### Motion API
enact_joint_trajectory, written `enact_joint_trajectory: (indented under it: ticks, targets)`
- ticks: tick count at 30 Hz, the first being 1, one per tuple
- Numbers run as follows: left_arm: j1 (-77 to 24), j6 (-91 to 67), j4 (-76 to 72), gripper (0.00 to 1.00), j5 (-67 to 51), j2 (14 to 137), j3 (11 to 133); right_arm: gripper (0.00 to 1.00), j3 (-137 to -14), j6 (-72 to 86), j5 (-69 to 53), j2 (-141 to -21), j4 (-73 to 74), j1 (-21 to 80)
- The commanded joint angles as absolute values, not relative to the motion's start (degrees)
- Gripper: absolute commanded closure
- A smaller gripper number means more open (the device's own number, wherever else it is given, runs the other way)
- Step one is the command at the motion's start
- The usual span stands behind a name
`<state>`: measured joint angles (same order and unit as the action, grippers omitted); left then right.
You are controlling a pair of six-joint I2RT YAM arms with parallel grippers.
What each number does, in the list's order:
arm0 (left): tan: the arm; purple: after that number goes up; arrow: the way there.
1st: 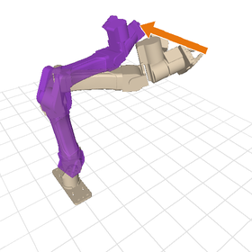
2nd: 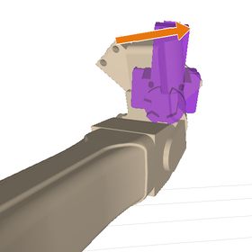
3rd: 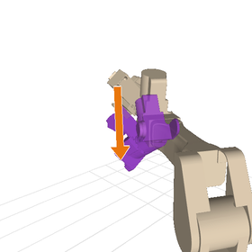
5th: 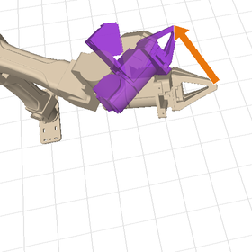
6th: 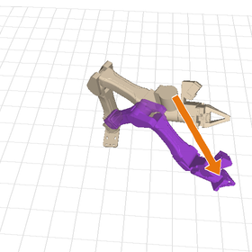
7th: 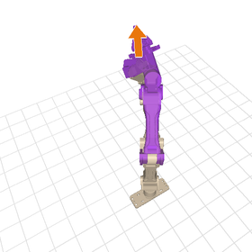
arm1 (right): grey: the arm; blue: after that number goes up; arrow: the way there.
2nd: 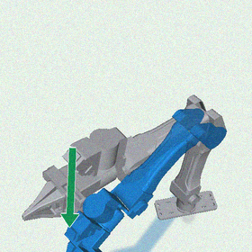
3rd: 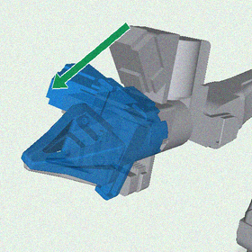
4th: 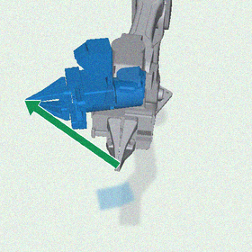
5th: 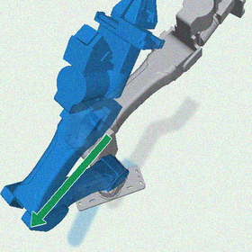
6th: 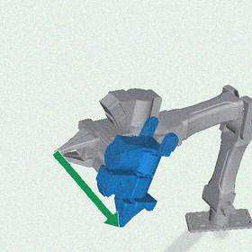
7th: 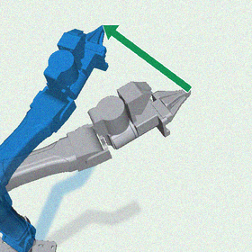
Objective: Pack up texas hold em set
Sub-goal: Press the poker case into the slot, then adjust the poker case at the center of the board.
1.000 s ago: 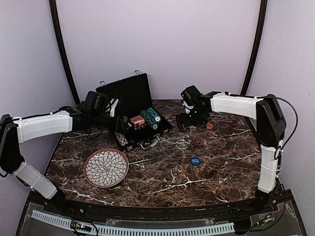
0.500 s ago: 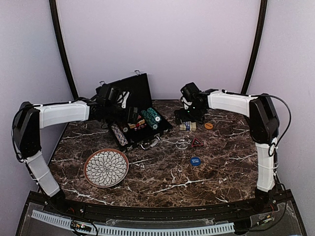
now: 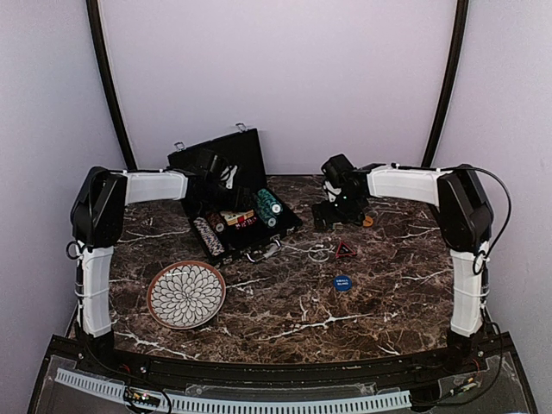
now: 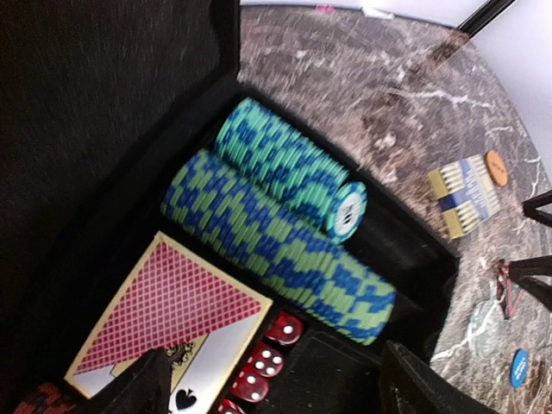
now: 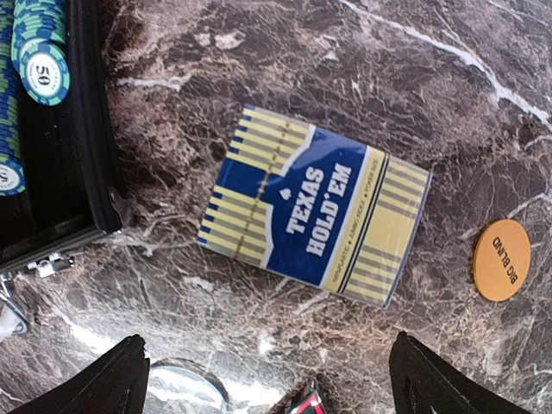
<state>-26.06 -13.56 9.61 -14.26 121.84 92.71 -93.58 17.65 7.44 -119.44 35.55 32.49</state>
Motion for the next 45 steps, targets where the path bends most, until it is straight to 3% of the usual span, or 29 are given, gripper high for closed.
enact_joint_trajectory:
  ticks: [1, 16, 27, 39, 45]
  targets:
    - [-25.9, -14.0, 11.5, 0.15, -17.7, 124.6, 94.6, 0.01, -91.7, 17.1, 8.3, -115.4, 33.6, 31.8]
    - [-25.9, -15.1, 10.8, 0.21, -21.0, 125.9, 92.6, 0.02, -94.1, 17.3, 8.7, -117.6, 34.1, 30.5]
    - [-26.1, -16.8, 4.4, 0.07, -21.7, 115.8, 86.8, 0.02, -99.9, 23.0, 9.7, -124.3, 33.9, 30.1]
    - [-28.0, -16.8, 3.2, 0.05, -19.2, 109.2, 82.1, 0.02, -98.8, 27.4, 5.3, -126.7, 30.4, 27.8]
    - [-28.4, -16.9, 3.2, 0.04, -18.9, 108.2, 81.2, 0.02, -92.7, 28.6, -3.2, -124.2, 25.9, 27.8]
